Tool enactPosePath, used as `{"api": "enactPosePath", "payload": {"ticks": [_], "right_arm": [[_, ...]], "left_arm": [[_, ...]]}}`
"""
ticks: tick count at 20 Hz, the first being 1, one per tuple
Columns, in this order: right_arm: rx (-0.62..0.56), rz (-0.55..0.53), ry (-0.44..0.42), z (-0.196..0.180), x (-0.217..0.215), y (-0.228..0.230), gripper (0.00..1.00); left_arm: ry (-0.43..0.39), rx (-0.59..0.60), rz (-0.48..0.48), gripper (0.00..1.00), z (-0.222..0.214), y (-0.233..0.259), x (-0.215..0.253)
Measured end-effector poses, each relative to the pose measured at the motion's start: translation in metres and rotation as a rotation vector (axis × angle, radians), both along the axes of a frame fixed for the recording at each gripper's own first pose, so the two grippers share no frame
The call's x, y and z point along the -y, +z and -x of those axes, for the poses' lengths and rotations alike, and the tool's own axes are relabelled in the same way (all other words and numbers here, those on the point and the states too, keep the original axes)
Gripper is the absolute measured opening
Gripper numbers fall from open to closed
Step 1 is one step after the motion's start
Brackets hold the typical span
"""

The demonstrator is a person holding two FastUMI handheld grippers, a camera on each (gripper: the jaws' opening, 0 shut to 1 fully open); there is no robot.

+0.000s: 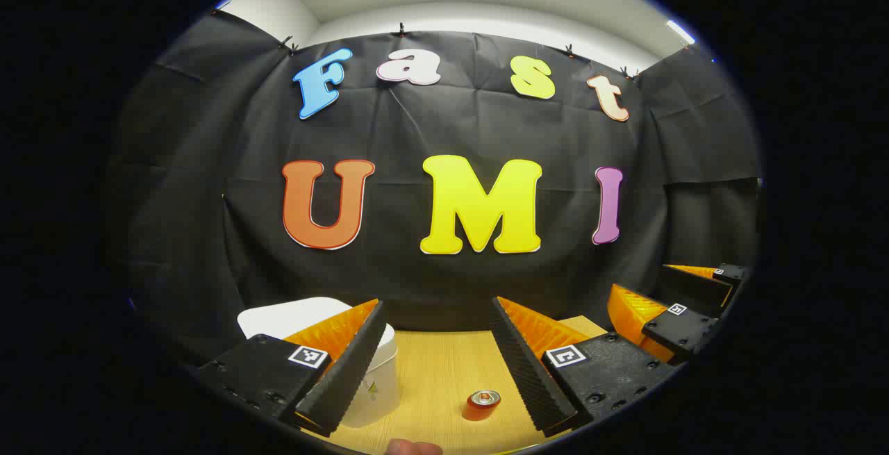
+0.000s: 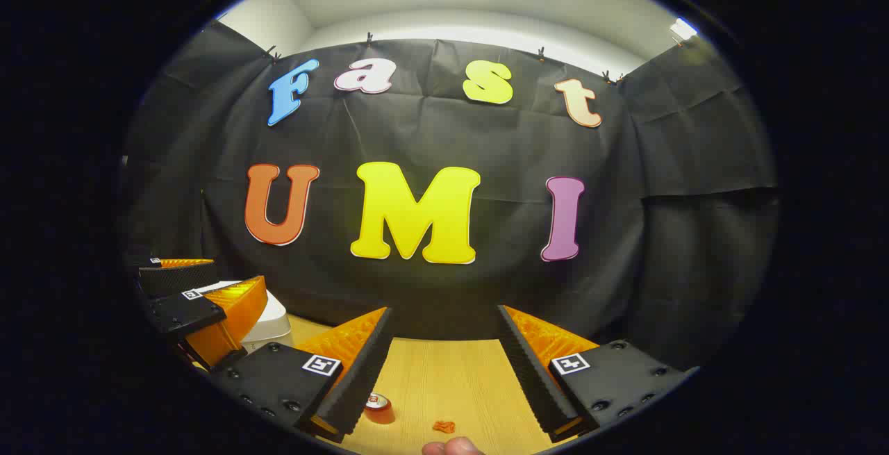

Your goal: Press the lid of the desktop garbage bin to open it, pick up the crumpled paper on the desktop and throw it into the bin, then pick up the pop can on the desktop and drop it into the bin, and finally close the garbage bin lid.

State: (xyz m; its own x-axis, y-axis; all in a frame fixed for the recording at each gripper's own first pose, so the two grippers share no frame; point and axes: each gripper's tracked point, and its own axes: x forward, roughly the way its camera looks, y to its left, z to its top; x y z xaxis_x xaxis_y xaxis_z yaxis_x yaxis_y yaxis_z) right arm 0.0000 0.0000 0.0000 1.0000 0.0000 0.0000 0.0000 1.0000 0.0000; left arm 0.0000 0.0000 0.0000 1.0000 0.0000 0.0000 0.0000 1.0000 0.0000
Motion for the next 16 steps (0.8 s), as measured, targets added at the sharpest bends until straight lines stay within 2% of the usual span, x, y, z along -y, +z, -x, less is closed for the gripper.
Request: {"api": "enactPosePath", "payload": {"ticks": [7,12,16], "right_arm": [[0.016,-0.016,0.000,-0.002,0.016,0.008,0.93],[0.020,-0.015,0.011,-0.005,0.021,0.011,0.92],[0.021,-0.027,0.029,-0.008,0.020,0.012,0.94]], "left_arm": [[0.009,-0.009,0.022,0.98,0.003,0.001,0.009],[0.032,0.007,0.000,0.98,0.002,0.006,0.009],[0.019,0.038,-0.006,0.98,0.001,0.014,0.012]]}}
